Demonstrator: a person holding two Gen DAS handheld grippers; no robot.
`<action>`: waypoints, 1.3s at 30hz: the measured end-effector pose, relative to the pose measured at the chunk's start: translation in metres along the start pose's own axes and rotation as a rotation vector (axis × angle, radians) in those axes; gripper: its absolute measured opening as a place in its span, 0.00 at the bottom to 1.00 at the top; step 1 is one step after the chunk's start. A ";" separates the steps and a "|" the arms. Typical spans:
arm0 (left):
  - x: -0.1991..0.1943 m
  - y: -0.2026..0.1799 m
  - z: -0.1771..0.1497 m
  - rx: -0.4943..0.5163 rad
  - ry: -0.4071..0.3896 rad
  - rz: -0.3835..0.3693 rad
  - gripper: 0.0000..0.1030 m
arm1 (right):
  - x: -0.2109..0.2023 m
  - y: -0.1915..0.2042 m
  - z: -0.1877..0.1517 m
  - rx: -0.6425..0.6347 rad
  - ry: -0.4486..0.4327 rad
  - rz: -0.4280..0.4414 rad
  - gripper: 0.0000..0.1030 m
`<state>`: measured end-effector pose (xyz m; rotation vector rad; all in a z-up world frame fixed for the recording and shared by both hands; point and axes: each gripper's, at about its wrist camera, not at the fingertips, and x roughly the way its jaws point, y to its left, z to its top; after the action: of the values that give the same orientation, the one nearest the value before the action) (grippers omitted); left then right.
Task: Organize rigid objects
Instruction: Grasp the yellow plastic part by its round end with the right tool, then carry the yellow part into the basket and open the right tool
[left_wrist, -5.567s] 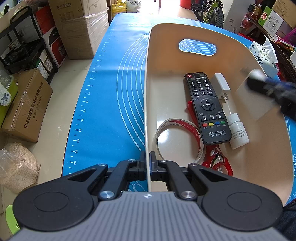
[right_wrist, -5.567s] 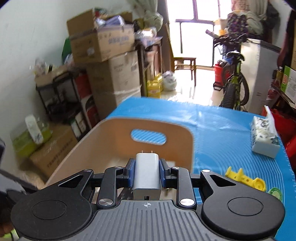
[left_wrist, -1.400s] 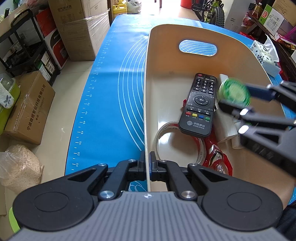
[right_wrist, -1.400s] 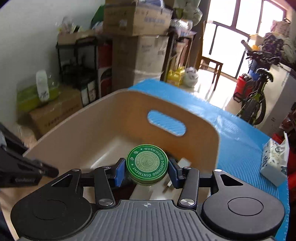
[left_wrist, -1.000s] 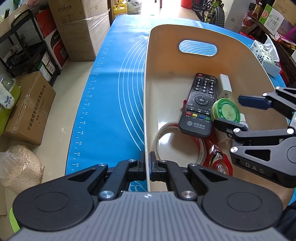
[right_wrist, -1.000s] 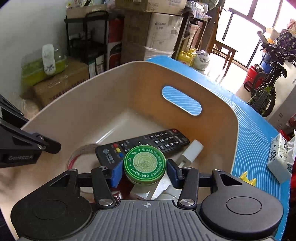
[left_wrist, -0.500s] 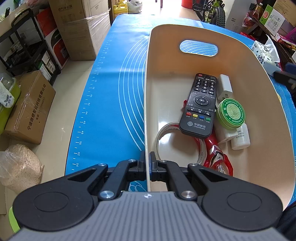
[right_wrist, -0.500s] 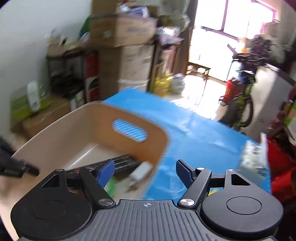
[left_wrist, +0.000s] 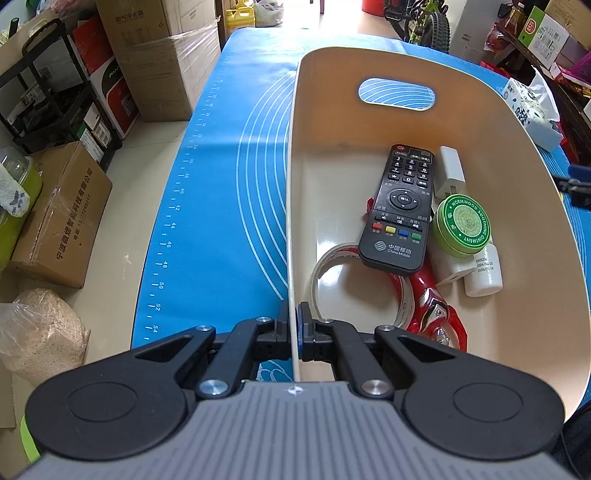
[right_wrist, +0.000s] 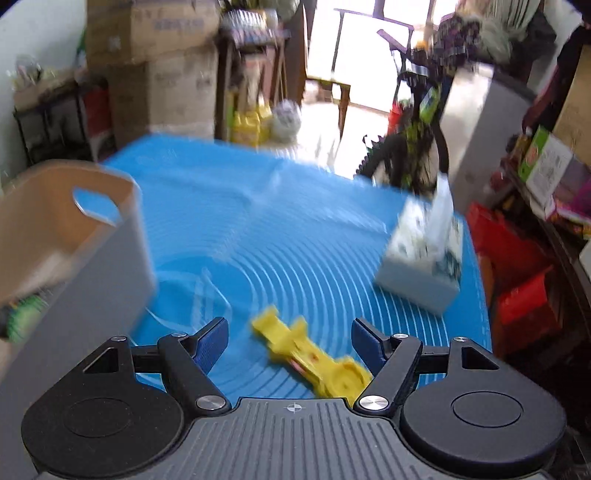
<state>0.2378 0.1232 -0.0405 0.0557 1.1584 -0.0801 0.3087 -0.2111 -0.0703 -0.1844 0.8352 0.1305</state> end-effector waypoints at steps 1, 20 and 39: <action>0.000 0.000 0.000 0.001 0.000 0.001 0.04 | 0.006 -0.001 -0.004 -0.013 0.010 -0.008 0.76; 0.001 -0.003 0.001 0.006 0.006 0.017 0.05 | 0.043 -0.028 -0.026 0.075 0.069 0.043 0.54; 0.000 -0.005 0.001 0.007 0.009 0.028 0.05 | -0.048 0.025 -0.011 0.104 -0.135 0.071 0.52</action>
<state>0.2382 0.1181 -0.0396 0.0781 1.1659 -0.0594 0.2644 -0.1913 -0.0441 -0.0476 0.7126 0.1643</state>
